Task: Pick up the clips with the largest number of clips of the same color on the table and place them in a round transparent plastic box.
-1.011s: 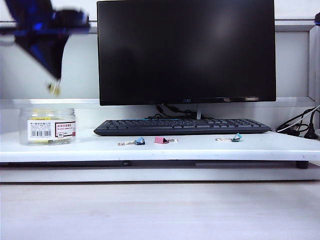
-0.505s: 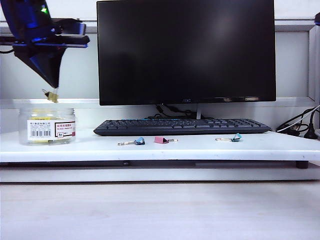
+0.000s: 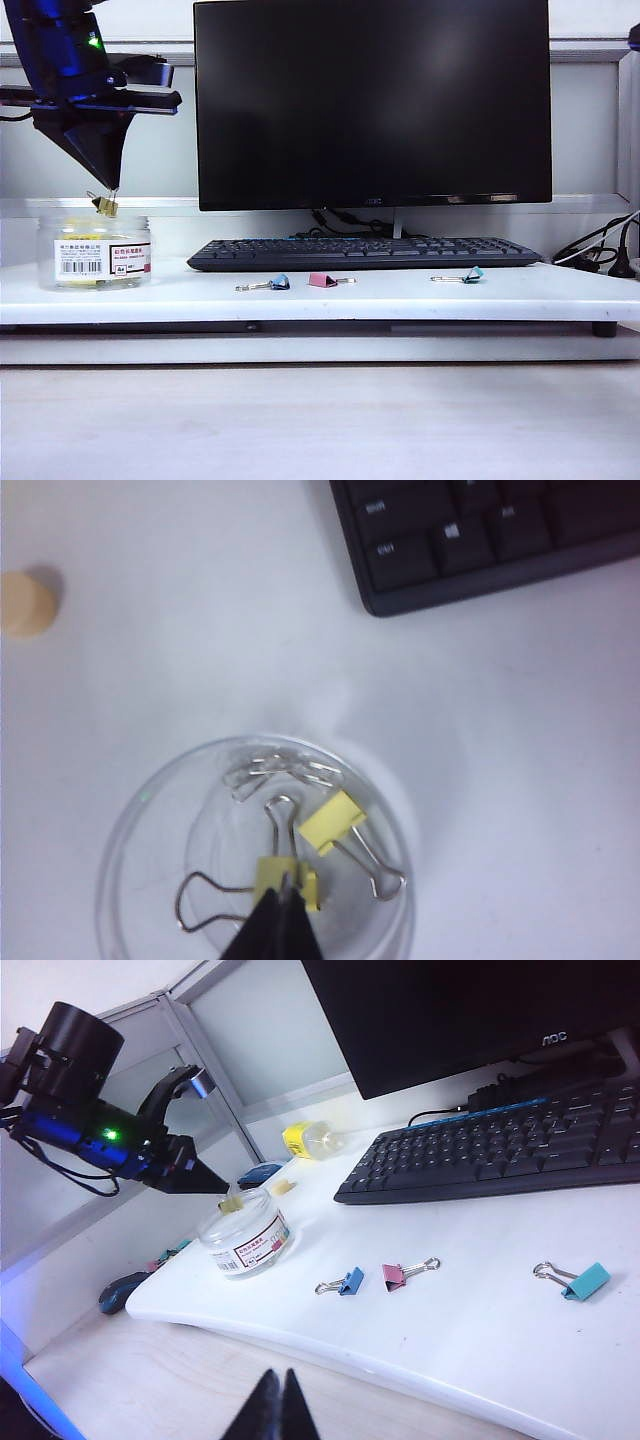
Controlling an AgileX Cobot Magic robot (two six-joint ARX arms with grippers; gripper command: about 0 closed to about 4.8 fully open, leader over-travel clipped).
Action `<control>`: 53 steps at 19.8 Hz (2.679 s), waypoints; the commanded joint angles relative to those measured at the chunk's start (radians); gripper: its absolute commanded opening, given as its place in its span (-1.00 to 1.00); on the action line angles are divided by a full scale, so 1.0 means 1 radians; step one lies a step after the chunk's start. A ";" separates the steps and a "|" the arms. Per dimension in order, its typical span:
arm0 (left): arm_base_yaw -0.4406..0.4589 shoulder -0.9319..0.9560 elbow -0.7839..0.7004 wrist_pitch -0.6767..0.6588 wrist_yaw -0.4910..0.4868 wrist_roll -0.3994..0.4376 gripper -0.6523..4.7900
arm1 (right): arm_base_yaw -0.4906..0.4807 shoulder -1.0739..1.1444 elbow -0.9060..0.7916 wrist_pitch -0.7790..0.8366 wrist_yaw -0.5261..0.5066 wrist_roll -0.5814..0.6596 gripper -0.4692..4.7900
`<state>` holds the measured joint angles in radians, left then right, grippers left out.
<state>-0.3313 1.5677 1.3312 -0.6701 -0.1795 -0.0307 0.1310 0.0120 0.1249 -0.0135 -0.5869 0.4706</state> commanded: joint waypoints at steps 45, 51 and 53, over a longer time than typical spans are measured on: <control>-0.092 -0.408 -0.154 -0.143 0.415 -0.029 -0.23 | 0.000 0.000 0.005 -0.012 0.005 0.001 -0.84; -0.092 -0.719 -0.155 -0.214 0.151 -0.037 -0.23 | -0.001 0.000 0.005 -0.012 0.005 0.001 -0.84; -0.092 -0.786 -0.156 -0.261 0.114 -0.053 -0.23 | -0.001 0.000 0.005 -0.012 0.005 0.001 -0.84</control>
<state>-0.4244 0.8021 1.1744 -0.8986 -0.0383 -0.0689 0.1307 0.0120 0.1249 -0.0364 -0.5835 0.4706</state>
